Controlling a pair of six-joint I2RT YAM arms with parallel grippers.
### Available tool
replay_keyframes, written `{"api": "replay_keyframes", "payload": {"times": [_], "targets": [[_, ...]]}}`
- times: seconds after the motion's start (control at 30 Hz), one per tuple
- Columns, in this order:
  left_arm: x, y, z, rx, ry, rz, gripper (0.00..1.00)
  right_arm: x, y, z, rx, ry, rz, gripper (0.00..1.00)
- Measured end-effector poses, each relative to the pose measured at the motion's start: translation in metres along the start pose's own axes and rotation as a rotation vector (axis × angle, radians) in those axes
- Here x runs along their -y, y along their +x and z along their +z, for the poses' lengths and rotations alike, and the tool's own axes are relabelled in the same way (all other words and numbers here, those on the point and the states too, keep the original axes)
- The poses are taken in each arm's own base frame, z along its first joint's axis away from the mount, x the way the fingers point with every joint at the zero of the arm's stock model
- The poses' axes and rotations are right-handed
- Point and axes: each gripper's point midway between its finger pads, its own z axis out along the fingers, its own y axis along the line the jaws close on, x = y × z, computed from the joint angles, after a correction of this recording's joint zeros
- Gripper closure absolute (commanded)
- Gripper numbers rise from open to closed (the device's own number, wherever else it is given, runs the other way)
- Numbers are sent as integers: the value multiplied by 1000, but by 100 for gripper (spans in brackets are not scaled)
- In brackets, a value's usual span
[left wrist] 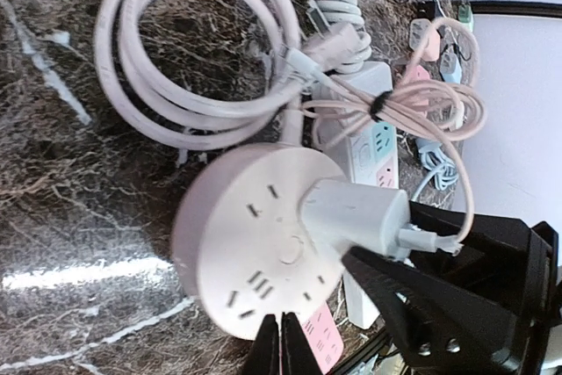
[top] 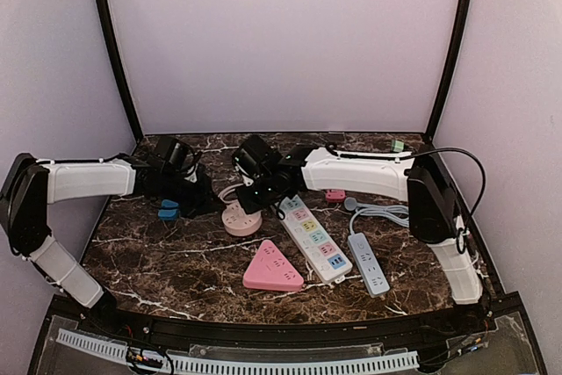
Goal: Pull the plug off the socket
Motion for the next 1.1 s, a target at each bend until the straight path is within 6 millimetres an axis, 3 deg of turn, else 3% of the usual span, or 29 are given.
{"api": "replay_keyframes", "payload": {"times": [0.13,0.43,0.67,1.1], "targets": [[4,8,16,-58,52,-5,97,-8,8,16,3,14,6,100],[-17,40,48,-178,87,-62,98,-19,22,28,27,30,29,100],[-20,51,58,-214,106,-77,99,-20,20,29,42,27,40,100],[-25,49,60,-197,80,-103,99,-23,22,28,20,2,14,100]]}}
